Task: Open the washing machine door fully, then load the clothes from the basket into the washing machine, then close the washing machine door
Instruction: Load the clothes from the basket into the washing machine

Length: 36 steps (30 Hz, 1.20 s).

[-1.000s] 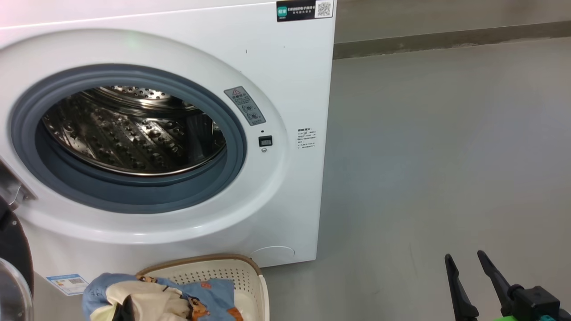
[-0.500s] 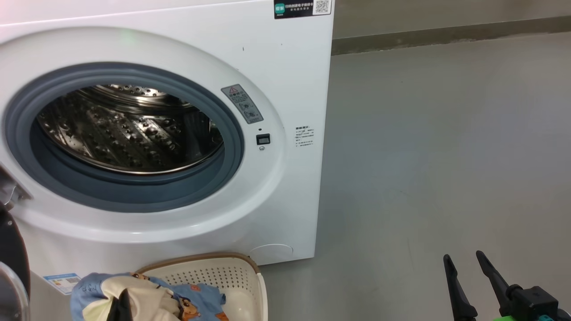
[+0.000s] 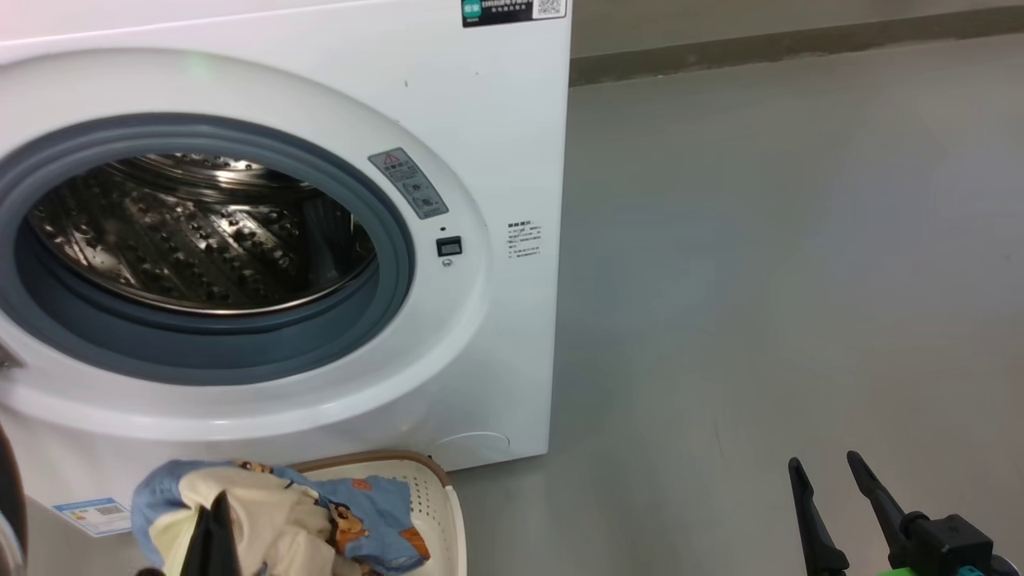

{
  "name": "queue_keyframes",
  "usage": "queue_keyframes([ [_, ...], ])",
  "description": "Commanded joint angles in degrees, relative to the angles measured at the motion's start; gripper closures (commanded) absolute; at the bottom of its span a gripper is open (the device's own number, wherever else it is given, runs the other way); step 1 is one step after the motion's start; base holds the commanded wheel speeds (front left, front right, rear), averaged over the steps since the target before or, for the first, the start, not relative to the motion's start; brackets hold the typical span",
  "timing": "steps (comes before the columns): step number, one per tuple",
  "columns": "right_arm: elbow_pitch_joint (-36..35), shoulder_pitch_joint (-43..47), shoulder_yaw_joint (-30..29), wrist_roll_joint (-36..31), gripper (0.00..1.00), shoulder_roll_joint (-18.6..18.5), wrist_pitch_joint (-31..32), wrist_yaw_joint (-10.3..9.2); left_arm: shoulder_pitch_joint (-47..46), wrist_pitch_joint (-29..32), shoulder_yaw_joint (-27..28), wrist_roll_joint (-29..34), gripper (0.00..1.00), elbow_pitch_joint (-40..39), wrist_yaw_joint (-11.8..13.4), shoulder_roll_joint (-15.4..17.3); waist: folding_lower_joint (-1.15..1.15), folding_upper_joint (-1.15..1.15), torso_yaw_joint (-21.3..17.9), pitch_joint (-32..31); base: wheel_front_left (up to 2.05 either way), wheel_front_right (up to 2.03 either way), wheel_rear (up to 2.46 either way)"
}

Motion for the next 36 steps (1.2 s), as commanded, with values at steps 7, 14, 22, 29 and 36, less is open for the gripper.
queue_keyframes([
  [7,-1.58,-2.75,2.05,0.74,0.00,0.37,-0.28,0.09,-9.02,-0.38,1.41,1.44,1.00,-2.03,-0.30,0.50,0.00,0.00,-2.83,4.27,0.00,0.00,0.00],
  [14,-1.38,-5.49,3.11,1.96,0.00,0.82,-0.28,0.09,-19.07,-0.38,4.37,4.95,1.00,1.09,-1.02,1.40,0.00,0.00,-6.25,9.27,0.00,0.00,0.00],
  [22,-0.97,-8.47,4.22,4.56,0.00,0.91,-0.28,0.09,-30.56,-0.38,9.65,7.28,1.00,6.26,0.18,5.36,0.00,0.00,-10.31,15.57,0.00,0.00,0.00],
  [29,-0.97,-10.98,5.45,5.58,0.00,0.92,-0.28,0.09,-39.03,-0.38,12.29,9.01,1.00,12.85,0.87,8.67,0.00,0.00,-12.36,20.58,0.00,0.00,0.00],
  [36,-0.71,-13.42,6.31,5.85,0.00,0.92,-0.28,0.09,-48.82,-0.38,13.48,11.15,1.00,20.52,1.35,11.75,0.00,0.00,-13.76,25.04,0.00,0.00,0.00],
])
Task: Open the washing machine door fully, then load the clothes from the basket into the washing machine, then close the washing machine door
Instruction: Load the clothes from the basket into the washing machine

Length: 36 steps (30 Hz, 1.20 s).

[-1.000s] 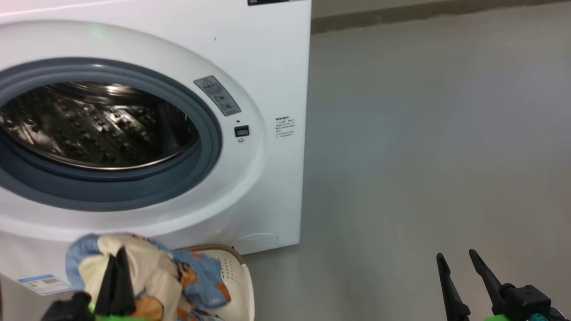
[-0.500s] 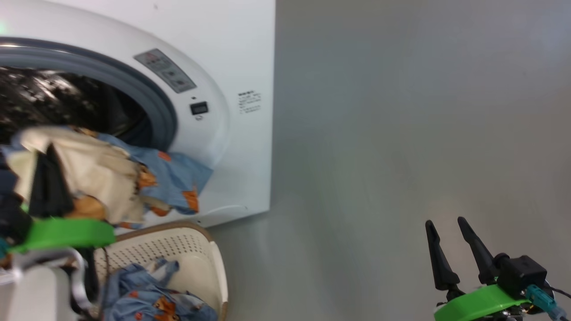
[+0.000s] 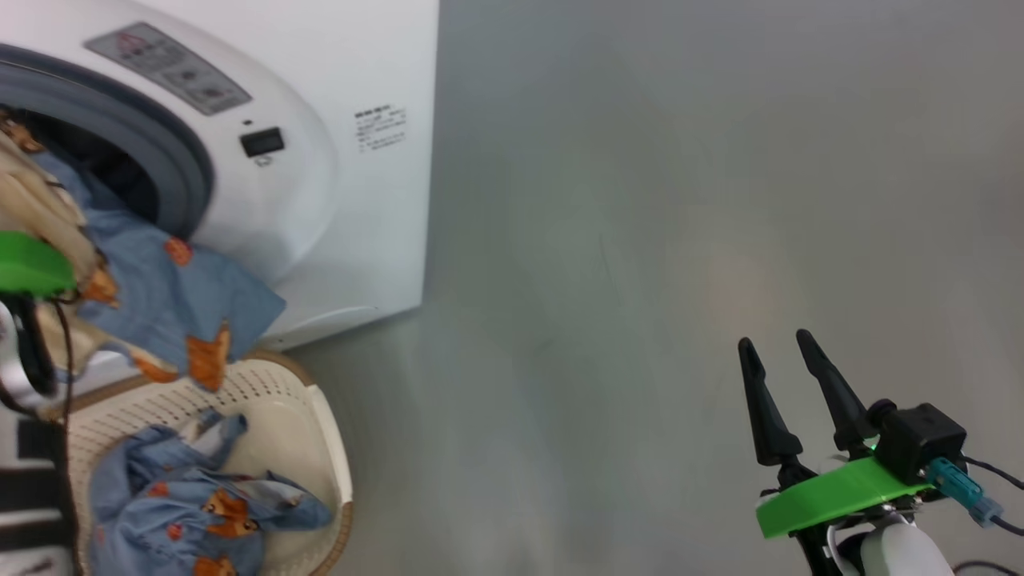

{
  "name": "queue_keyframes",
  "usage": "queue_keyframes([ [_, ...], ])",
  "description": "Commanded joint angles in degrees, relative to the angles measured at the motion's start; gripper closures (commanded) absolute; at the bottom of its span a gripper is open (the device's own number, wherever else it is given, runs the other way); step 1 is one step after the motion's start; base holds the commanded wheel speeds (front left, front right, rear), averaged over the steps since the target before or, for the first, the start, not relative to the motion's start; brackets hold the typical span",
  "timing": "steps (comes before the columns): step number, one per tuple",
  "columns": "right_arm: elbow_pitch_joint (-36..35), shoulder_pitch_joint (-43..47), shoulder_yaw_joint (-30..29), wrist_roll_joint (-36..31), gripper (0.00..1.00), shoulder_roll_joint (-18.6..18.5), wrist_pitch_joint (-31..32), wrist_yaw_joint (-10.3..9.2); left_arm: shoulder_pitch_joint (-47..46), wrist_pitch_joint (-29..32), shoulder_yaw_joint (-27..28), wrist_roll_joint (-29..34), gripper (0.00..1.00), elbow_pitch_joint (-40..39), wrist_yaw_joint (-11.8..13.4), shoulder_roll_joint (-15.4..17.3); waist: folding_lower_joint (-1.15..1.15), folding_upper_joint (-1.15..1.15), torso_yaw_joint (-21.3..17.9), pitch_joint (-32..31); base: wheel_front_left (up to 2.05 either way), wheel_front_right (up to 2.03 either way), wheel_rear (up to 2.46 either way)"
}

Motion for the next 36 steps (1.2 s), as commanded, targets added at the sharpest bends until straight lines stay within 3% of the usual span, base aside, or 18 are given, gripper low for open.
queue_keyframes([
  [1,-1.02,-0.77,1.47,0.23,0.00,-0.33,-0.27,0.08,-1.79,-0.35,1.63,0.71,1.00,-0.64,0.41,2.79,0.00,0.00,-2.09,2.96,0.00,0.00,0.00],
  [20,-1.21,-1.57,3.98,-0.65,0.00,-0.33,-0.27,0.08,-20.57,-0.35,3.00,2.33,1.00,12.85,0.52,8.93,0.00,0.00,-3.72,10.09,0.00,0.00,0.00],
  [31,-2.50,-0.90,4.01,-1.45,0.00,-1.01,-0.27,0.08,-27.69,-0.35,2.19,3.33,1.00,16.38,1.17,9.76,0.00,0.00,-3.09,12.68,0.00,0.00,0.00],
  [36,-3.04,-0.75,3.93,-1.47,0.00,-1.22,-0.27,0.08,-29.55,-0.35,1.95,3.59,1.00,14.33,0.91,9.98,0.00,0.00,-3.23,13.28,0.00,0.00,0.00],
])
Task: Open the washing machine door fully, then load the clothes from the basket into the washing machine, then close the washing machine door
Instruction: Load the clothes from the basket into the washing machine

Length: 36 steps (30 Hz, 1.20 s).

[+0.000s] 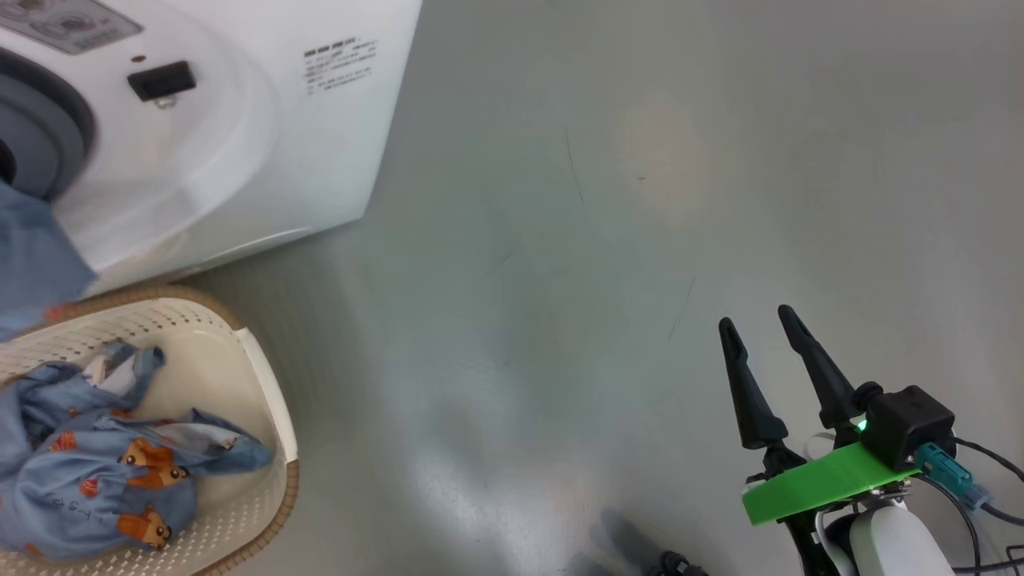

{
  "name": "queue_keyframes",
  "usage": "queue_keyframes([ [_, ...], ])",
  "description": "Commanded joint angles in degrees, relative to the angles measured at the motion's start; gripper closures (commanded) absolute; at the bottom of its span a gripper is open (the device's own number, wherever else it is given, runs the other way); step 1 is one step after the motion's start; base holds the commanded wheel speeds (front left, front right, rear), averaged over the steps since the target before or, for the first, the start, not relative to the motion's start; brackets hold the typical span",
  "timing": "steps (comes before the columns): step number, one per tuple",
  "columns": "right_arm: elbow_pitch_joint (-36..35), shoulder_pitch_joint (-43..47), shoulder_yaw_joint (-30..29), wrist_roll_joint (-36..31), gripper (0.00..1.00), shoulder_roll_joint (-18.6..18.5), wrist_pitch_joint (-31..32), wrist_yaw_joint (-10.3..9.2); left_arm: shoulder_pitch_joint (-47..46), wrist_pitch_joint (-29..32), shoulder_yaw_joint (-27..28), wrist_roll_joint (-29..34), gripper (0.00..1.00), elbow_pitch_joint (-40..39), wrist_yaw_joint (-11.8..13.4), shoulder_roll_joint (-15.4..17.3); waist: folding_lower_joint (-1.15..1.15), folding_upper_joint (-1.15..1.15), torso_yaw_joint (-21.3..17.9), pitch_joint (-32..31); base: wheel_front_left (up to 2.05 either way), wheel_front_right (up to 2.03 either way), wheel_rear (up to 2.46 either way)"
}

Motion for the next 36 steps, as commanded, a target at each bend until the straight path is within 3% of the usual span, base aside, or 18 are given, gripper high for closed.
queue_keyframes([
  [1,-1.42,0.98,1.19,-0.75,0.00,-0.97,-0.27,0.08,-1.29,-0.30,0.28,0.82,1.00,-2.81,0.15,2.91,0.00,0.00,-0.05,0.31,0.00,0.00,0.00],
  [6,-1.71,1.04,0.90,-0.92,0.00,-1.01,-0.27,0.08,-1.20,-0.30,-0.48,2.57,1.00,-6.05,1.24,3.02,0.00,0.00,-0.07,0.63,0.00,0.00,0.00],
  [12,-1.43,1.46,1.22,-1.17,0.00,-0.92,-0.27,0.08,-0.72,-0.30,-1.73,3.28,1.00,-0.11,1.95,2.37,0.00,0.00,0.21,-0.14,0.00,0.00,0.00],
  [15,-1.24,1.62,1.24,-1.15,0.00,-0.89,-0.27,0.08,-1.33,-0.30,-2.32,3.28,0.53,4.38,2.01,2.02,0.00,0.00,0.48,-0.67,0.00,0.00,0.00],
  [17,-1.17,1.65,1.29,-1.13,0.00,-0.91,-0.27,0.08,-2.14,-0.30,-2.71,3.29,0.00,6.58,2.10,1.84,0.00,0.00,0.69,-0.94,0.00,0.00,0.00],
  [28,-1.26,1.73,0.77,-1.32,0.00,-1.25,-0.27,0.08,-4.28,-0.30,-4.69,3.34,0.00,11.68,5.12,-2.11,0.00,0.00,3.56,-2.46,0.00,0.00,0.00],
  [36,-1.22,1.76,0.63,-1.31,0.00,-1.69,-0.27,0.08,-3.31,-0.30,-5.91,2.72,0.00,12.96,5.19,-4.56,0.00,0.00,5.92,-3.70,0.00,0.00,0.00],
])
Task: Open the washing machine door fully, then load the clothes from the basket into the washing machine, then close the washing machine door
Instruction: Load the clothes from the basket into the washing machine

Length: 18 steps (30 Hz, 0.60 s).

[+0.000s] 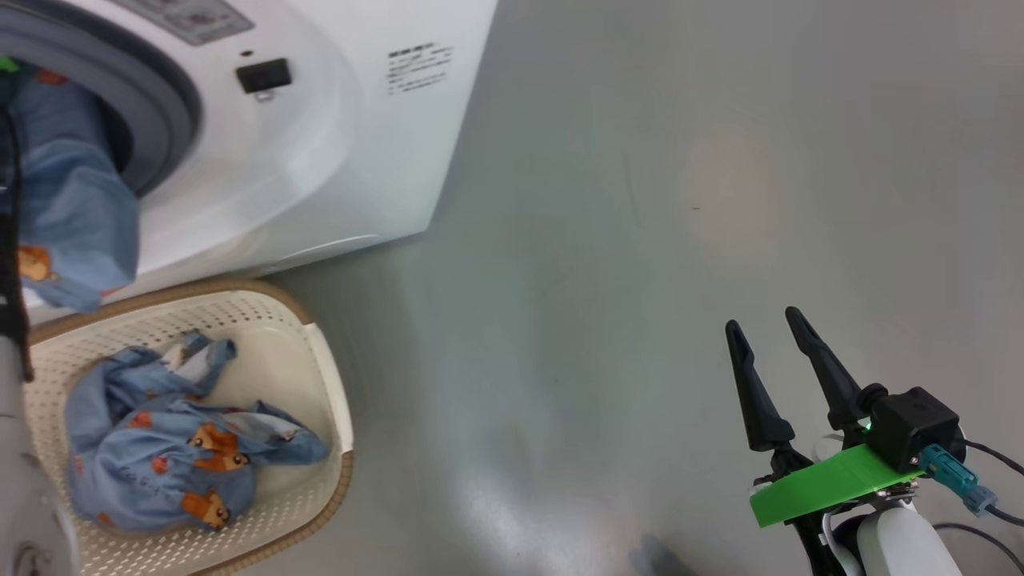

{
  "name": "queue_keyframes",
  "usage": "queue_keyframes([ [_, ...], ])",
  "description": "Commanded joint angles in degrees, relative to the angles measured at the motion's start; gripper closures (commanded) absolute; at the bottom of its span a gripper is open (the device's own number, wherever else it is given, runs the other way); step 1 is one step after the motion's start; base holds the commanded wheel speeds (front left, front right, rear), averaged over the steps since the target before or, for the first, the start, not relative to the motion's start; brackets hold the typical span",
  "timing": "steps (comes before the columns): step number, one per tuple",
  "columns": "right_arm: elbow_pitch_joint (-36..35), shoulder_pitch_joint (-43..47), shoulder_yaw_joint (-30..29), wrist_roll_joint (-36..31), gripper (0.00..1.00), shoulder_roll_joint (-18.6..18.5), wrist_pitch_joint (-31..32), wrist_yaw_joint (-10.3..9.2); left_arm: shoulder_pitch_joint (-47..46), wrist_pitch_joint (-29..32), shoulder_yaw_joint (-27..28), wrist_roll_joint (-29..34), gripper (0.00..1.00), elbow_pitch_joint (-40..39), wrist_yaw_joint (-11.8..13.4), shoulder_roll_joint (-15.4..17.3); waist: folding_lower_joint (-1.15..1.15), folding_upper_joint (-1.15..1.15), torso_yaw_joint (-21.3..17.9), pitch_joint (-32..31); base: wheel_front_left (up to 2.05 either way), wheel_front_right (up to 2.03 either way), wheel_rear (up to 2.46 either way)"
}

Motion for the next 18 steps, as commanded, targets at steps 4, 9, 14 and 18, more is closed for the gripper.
queue_keyframes([
  [4,-0.97,1.40,0.78,-0.44,0.00,-1.02,-0.27,0.08,1.29,-0.29,0.19,-1.06,0.00,-1.09,-0.01,0.85,0.00,0.00,1.72,-1.06,0.00,0.00,0.00],
  [9,-0.95,1.01,0.66,-0.49,0.00,-1.09,-0.27,0.08,2.92,-0.29,0.49,-2.14,0.00,-2.06,-0.28,-0.27,0.00,0.00,2.89,-1.99,0.00,0.00,0.00],
  [14,-1.12,0.82,0.28,-0.65,0.00,-1.11,-0.27,0.08,6.09,-0.29,0.18,-2.79,0.00,-4.08,-0.76,-1.99,0.00,0.00,4.63,-2.98,0.00,0.00,0.00],
  [18,-1.15,0.62,-0.16,-0.74,0.00,-1.26,-0.27,0.08,8.78,-0.29,-0.50,-2.93,0.00,-5.72,-1.39,-3.23,0.00,0.00,6.04,-3.70,0.00,0.00,0.00],
])
